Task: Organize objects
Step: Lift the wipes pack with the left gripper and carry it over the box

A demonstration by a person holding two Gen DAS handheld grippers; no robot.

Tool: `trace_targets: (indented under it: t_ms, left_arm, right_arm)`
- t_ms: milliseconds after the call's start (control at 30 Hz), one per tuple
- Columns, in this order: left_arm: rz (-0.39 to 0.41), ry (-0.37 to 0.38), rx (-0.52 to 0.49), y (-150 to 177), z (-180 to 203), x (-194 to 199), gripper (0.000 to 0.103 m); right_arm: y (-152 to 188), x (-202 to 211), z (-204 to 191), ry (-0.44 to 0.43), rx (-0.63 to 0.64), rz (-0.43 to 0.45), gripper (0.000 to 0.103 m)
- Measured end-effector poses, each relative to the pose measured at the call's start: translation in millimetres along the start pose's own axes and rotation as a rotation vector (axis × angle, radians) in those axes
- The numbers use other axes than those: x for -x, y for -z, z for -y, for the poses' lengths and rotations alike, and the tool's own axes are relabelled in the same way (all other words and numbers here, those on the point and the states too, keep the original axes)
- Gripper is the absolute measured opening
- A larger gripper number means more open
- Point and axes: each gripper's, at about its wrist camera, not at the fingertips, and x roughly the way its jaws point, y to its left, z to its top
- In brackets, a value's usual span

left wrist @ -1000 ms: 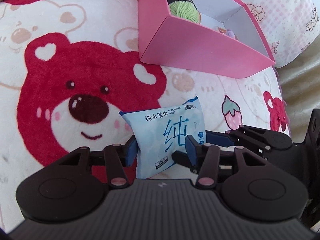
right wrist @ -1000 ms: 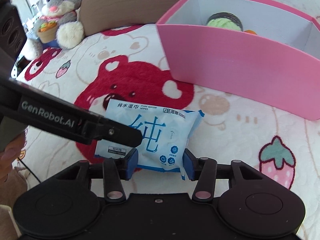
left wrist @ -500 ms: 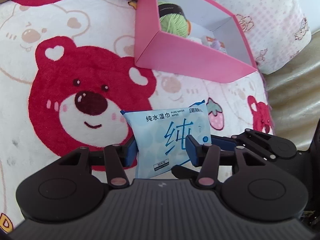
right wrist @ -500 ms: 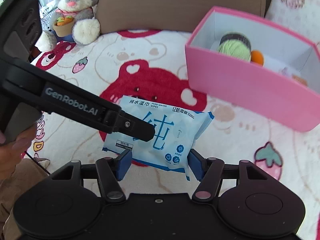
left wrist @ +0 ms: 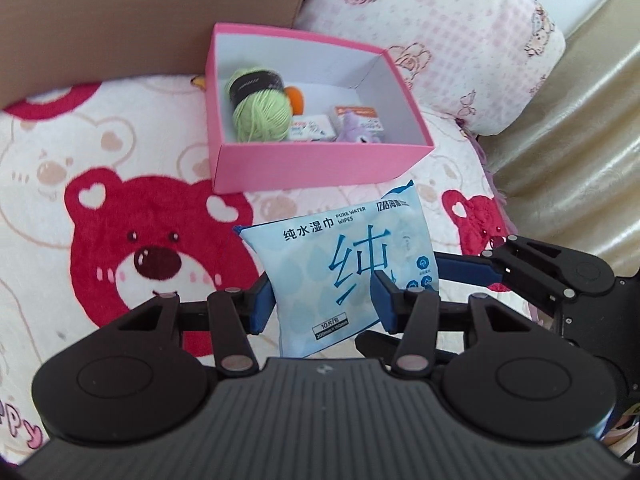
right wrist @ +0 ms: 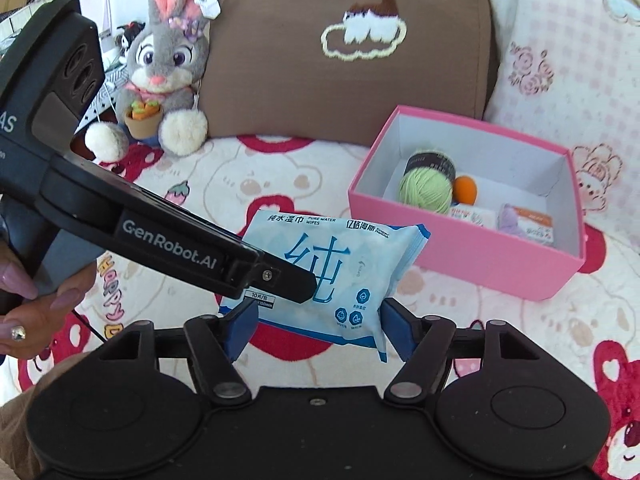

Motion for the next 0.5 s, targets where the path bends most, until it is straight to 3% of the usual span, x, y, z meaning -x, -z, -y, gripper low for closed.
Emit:
trace_targets:
  t_ms: [367, 500]
  left_arm:
    - [0.009, 0.014, -0.047, -22, 31, 32, 0.048]
    - [0.027, 0.017, -0.057, -37, 40, 40, 0.048]
  right_arm:
    - [-13, 43, -7, 0.053, -0.013, 0.08, 0.079]
    - [-29, 51, -12, 0.12, 0.07, 0.1, 0.079]
